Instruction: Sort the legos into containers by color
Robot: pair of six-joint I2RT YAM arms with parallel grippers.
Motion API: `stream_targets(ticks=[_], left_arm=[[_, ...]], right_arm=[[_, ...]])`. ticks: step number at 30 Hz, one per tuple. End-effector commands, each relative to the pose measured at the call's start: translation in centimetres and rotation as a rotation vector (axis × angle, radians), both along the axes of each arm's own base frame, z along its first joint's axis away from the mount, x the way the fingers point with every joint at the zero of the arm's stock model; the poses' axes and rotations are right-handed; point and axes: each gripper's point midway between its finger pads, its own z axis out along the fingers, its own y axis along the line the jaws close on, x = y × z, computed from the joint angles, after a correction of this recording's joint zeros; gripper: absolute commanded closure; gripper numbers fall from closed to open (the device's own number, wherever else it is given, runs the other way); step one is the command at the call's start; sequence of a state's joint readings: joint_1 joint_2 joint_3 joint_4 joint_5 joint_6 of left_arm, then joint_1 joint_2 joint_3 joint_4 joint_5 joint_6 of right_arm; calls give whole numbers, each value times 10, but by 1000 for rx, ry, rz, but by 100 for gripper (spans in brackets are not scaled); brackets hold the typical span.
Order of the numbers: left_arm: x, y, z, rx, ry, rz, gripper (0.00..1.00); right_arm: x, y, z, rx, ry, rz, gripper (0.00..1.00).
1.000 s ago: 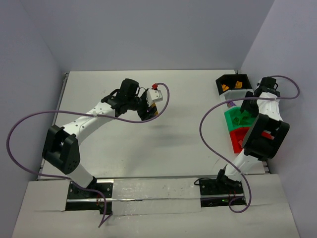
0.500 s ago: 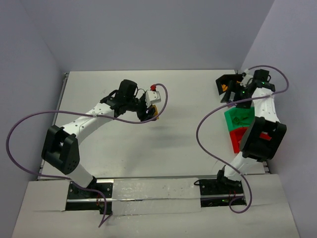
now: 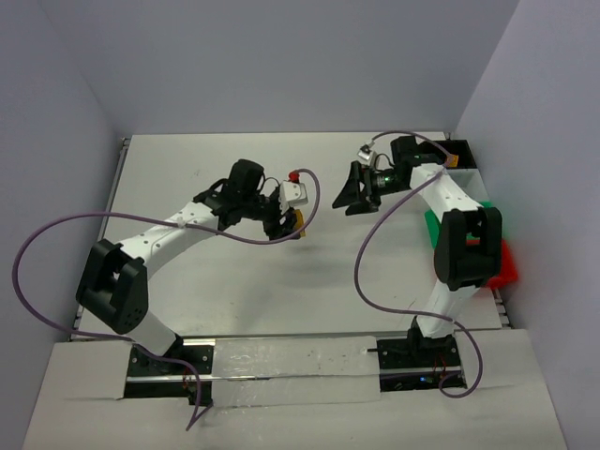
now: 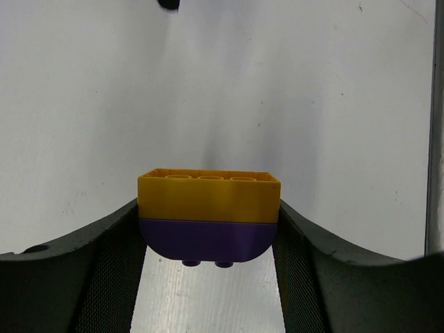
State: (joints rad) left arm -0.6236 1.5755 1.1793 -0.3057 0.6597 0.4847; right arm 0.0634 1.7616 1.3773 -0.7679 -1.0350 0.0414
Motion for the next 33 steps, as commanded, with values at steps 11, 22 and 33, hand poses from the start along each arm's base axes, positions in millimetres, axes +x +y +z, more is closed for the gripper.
stream_targets(ticks=[11, 22, 33], left_arm=[[10, -28, 30, -74, -128, 9, 100], [5, -40, 27, -63, -120, -10, 100], [9, -41, 34, -71, -112, 21, 86]], right_arm=[[-23, 70, 11, 196, 120, 215, 8], [-32, 89, 18, 232, 116, 296, 19], [-32, 92, 12, 219, 128, 300, 86]])
